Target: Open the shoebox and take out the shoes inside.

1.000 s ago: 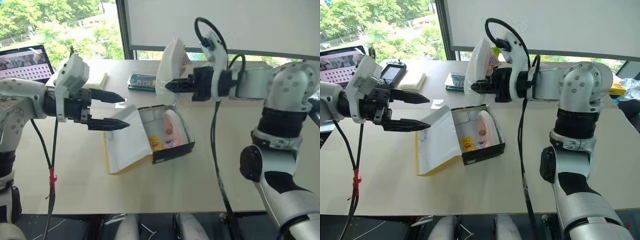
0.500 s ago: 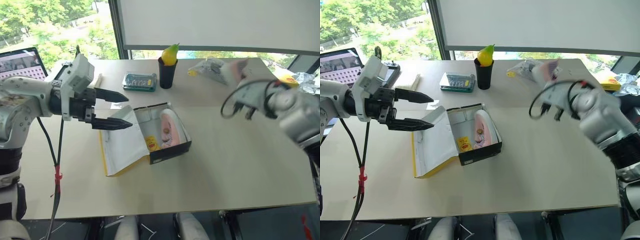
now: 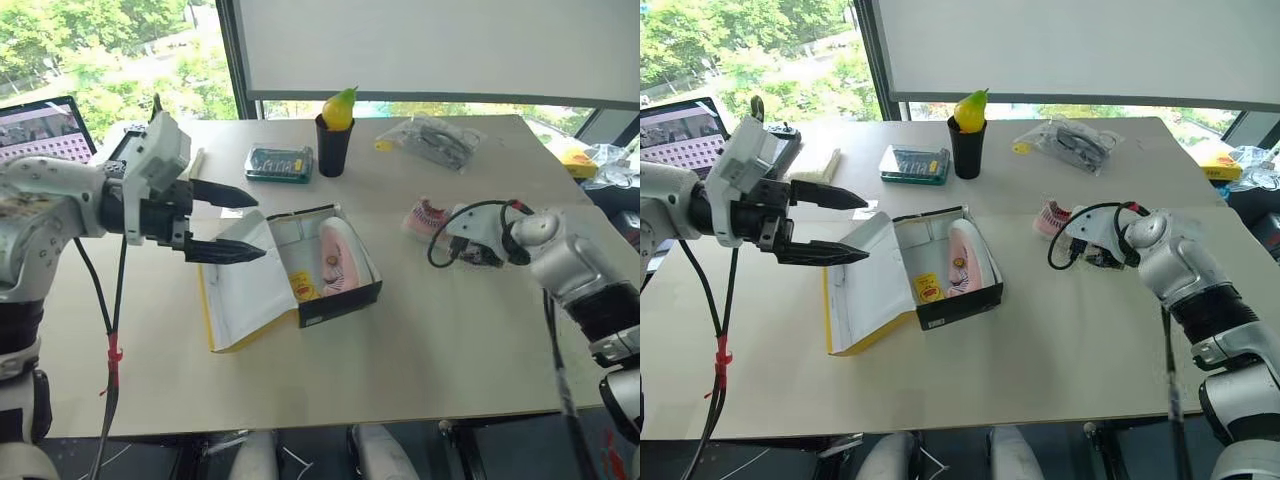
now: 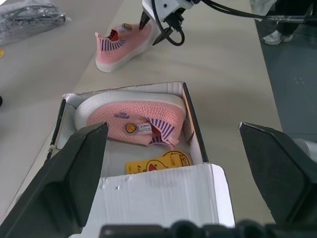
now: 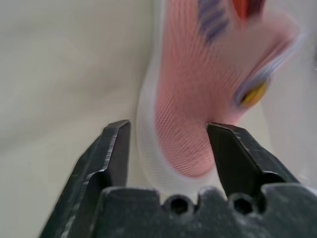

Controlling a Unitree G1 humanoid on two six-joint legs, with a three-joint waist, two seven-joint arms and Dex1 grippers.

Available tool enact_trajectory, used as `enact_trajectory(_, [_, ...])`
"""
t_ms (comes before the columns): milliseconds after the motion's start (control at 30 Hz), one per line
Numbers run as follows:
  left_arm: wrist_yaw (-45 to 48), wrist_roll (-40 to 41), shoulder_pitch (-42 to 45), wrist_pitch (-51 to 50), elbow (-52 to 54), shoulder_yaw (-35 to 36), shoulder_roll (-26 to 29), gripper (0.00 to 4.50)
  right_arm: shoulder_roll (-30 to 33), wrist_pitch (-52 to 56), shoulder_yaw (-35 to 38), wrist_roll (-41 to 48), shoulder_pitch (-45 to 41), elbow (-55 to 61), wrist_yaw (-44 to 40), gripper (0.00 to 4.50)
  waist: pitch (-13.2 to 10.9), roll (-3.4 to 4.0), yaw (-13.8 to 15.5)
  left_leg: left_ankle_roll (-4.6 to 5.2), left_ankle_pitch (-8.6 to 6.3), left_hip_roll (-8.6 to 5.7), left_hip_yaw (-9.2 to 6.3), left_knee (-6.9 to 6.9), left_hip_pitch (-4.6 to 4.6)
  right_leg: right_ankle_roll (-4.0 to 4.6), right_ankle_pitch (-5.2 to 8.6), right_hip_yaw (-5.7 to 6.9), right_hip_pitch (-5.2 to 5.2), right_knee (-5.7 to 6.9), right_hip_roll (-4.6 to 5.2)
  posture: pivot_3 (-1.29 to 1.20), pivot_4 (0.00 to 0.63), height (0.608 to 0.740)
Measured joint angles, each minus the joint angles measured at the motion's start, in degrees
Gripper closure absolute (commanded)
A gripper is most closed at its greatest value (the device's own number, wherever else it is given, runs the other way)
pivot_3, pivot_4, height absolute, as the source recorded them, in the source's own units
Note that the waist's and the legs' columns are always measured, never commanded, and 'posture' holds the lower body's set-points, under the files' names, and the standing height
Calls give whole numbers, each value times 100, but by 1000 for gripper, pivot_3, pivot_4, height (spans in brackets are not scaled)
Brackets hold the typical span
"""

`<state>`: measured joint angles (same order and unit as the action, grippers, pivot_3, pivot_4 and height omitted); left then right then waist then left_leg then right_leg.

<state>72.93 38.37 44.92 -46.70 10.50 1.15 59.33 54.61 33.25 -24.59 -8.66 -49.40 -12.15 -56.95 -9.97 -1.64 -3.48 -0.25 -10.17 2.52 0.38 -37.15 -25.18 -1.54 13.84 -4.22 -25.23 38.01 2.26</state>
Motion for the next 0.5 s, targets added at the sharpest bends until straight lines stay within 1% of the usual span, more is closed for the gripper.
enact_trajectory(33, [-9,0,0,0,0,0,1,0,46,183,94,109,-43,121,-195,71,0,0,11,0,0,0,-1,0,2,0,0,1,1,0,0,0,150,732])
enact_trajectory(67, [-18,-1,0,0,-1,0,1,0,96,454,204,252,-140,260,-434,71,-1,1,20,0,0,0,-1,0,2,-1,1,2,1,0,0,0,150,732])
enact_trajectory(133, [-26,-1,-2,3,3,1,3,0,25,1271,517,680,-513,518,-789,71,-1,1,12,0,0,1,-1,1,3,1,1,2,0,0,0,0,150,732])
enact_trajectory(200, [-34,-5,-21,12,-5,19,12,0,-632,2486,1089,1215,-1226,489,-767,71,-1,2,-75,0,0,6,0,3,11,7,-3,-2,-1,6,-6,0,150,732])
enact_trajectory(267, [-35,-4,-14,27,7,13,-16,0,-1207,3475,1498,1653,-1856,543,-647,71,0,2,-79,0,0,14,-10,9,19,11,-2,5,4,10,-19,0,150,732])
enact_trajectory(333, [-50,-9,-15,32,-3,13,-18,0,-1526,4200,1568,1975,-2195,727,-545,71,0,1,-31,0,0,21,-21,14,18,17,2,21,6,9,-26,0,150,732])
enact_trajectory(400, [-69,-14,-26,32,-8,18,-13,0,-1764,4726,1583,2186,-2219,739,-385,71,1,1,58,0,0,18,-21,12,12,19,3,23,6,6,-22,0,150,732])
enact_trajectory(467, [-99,-15,-52,32,-5,28,-7,0,-1975,4948,1496,2312,-2190,756,-220,71,0,1,107,0,0,9,-19,9,7,19,3,21,3,6,-11,0,150,732])
enact_trajectory(500, [-123,-12,-102,32,4,64,-5,0,-2069,4885,1357,2367,-2123,903,-174,71,1,1,113,0,0,9,-19,8,6,19,3,22,4,4,-10,0,150,732])
